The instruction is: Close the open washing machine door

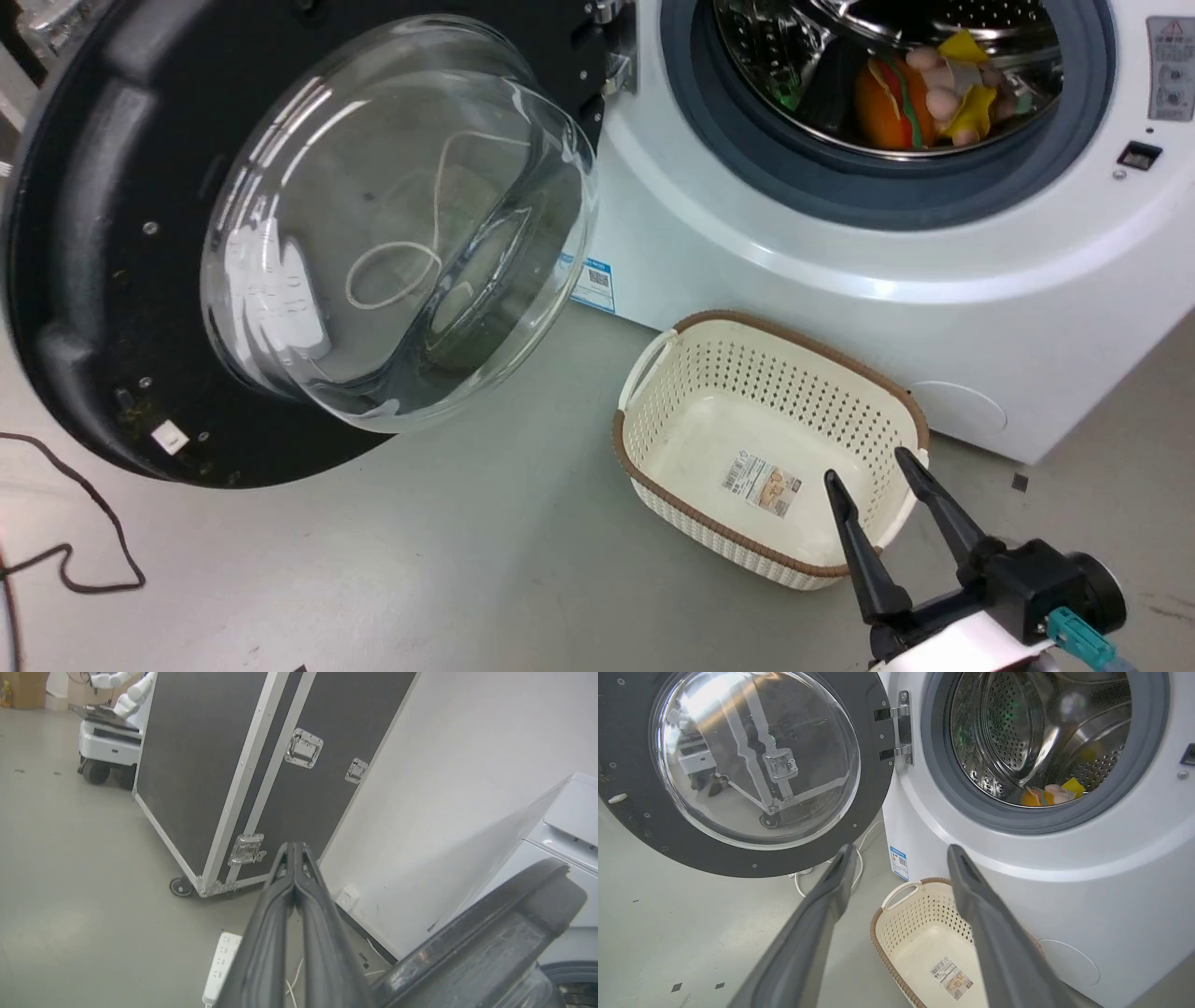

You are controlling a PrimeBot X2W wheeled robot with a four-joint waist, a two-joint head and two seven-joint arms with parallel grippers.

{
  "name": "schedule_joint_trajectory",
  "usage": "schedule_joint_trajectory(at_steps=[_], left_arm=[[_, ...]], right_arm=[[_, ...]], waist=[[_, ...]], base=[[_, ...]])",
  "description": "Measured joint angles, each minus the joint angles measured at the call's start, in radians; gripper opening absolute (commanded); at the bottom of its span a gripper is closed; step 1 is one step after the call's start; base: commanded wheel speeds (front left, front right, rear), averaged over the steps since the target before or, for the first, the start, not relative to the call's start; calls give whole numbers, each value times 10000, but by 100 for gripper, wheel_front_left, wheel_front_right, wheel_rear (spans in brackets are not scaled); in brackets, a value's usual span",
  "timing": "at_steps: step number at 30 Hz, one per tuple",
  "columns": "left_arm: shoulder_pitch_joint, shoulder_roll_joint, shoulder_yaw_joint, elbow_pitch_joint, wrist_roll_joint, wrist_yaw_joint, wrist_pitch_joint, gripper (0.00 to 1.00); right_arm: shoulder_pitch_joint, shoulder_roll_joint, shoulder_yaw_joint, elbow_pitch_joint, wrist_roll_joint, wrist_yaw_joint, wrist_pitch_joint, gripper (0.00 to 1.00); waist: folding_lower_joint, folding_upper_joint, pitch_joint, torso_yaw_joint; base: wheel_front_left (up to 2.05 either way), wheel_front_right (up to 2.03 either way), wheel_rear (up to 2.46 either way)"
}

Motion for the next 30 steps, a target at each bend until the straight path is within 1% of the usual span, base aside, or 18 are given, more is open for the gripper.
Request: schedule_joint_trajectory(at_steps=[1, 2, 4, 7, 8, 9, 10, 11, 13, 16, 17, 18, 22, 25, 26, 27, 30], left_arm=[[-244, 142, 157, 621, -612, 90, 761, 0], [-244, 142, 157, 621, -612, 90, 761, 0], [-561, 125, 385, 1208, -1488, 234, 1732, 0], [-911, 29, 629, 1804, -2824, 458, 3352, 0], [-940, -40, 750, 1881, -3469, 495, 4171, 0], [-940, -40, 750, 1881, -3469, 495, 4171, 0], [-940, -136, 932, 1881, -4132, 525, 4934, 0], [-940, -136, 932, 1881, -4132, 525, 4934, 0], [-929, -240, 1055, 1802, -4767, 583, 5712, 0], [-742, -374, 1122, 1498, -5382, 625, 6613, 0], [-538, -435, 1181, 1277, -5797, 625, 7193, 0], [-538, -435, 1181, 1277, -5797, 625, 7193, 0], [-50, -794, 1028, 660, -6404, 658, 8203, 0], [444, -1246, 675, 236, -6619, 709, 8851, 0], [772, -1605, 479, -107, -6755, 836, 9191, 0], [772, -1605, 479, -107, -6755, 836, 9191, 0], [1271, -2023, 295, -688, -7047, 938, 9693, 0]], right_arm=[[-45, -8, 56, 19, 13, 0, -38, 100], [-45, -8, 56, 19, 13, 0, -38, 100], [-103, -23, 92, 48, 69, 0, -98, 100], [-109, -58, 132, 90, 128, 0, -169, 100], [-109, -79, 151, 123, 178, 0, -247, 100], [-109, -79, 151, 123, 178, 0, -247, 100], [-110, -90, 157, 161, 188, 0, -290, 100], [-110, -90, 157, 161, 188, 0, -290, 100], [-111, -92, 165, 199, 203, 0, -332, 100], [-110, -92, 184, 261, 268, 0, -414, 100], [-110, -90, 194, 303, 274, 0, -464, 100], [-110, -90, 194, 303, 274, 0, -464, 100], [-110, -71, 176, 339, 274, 0, -477, 100], [-110, -44, 128, 357, 274, 0, -483, 100], [-110, -21, 104, 380, 274, 0, -489, 100], [-110, -21, 104, 380, 274, 0, -489, 100], [-109, 31, 13, 408, 272, 0, -491, 100]], waist=[[0, 0, 85, -32], [0, 0, 85, -32], [0, 0, 152, -50], [0, 0, 210, -48], [-1, 0, 230, -39], [-1, 0, 230, -39], [-2, 0, 226, -30], [-2, 0, 226, -30], [-1, 0, 204, -10], [-1, 0, 143, 35], [-2, 0, 76, 65], [-2, 0, 76, 65], [-2, 0, -68, 63], [-2, 0, -159, 28], [-2, 1, -220, -23], [-2, 1, -220, -23], [-2, 1, -312, -164]], base=[[0, 0, 0], [0, 0, 0], [0, 0, 0], [0, 0, 0], [0, 0, 0], [0, 0, 0], [0, 0, 0], [0, 0, 0], [0, 0, 0], [0, 0, 0], [0, 0, 0], [0, 0, 0], [0, 0, 0], [0, 0, 0], [0, 0, 0], [0, 0, 0], [0, 0, 0]])
